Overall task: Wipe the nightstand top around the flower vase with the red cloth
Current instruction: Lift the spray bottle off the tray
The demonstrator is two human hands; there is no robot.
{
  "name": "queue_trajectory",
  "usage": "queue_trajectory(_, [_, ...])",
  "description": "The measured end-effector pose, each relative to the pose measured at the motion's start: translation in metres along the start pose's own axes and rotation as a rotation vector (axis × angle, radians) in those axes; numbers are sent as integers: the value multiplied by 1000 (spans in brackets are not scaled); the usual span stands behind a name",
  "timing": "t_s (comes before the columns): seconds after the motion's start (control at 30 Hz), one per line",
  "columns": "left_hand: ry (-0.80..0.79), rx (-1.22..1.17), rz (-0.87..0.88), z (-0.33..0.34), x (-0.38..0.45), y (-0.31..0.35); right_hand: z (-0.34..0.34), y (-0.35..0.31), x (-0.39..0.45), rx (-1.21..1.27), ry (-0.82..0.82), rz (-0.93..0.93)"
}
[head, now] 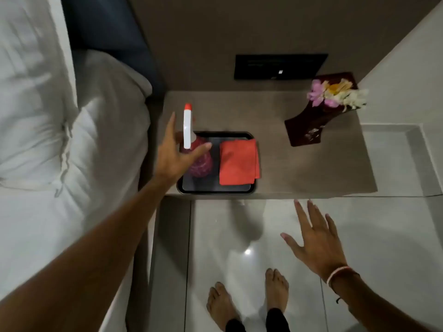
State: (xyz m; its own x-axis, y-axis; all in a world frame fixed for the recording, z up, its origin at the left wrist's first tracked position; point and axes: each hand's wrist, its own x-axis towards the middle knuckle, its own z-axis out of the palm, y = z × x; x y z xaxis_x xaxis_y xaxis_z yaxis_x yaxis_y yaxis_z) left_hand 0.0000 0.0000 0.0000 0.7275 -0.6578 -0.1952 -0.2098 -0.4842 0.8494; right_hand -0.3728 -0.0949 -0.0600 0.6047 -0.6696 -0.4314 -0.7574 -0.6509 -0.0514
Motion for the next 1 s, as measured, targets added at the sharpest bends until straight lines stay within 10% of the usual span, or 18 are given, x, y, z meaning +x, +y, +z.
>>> queue_trajectory(1.0, [-221,398,312,219,-83,100,-64,134,34,62,229,148])
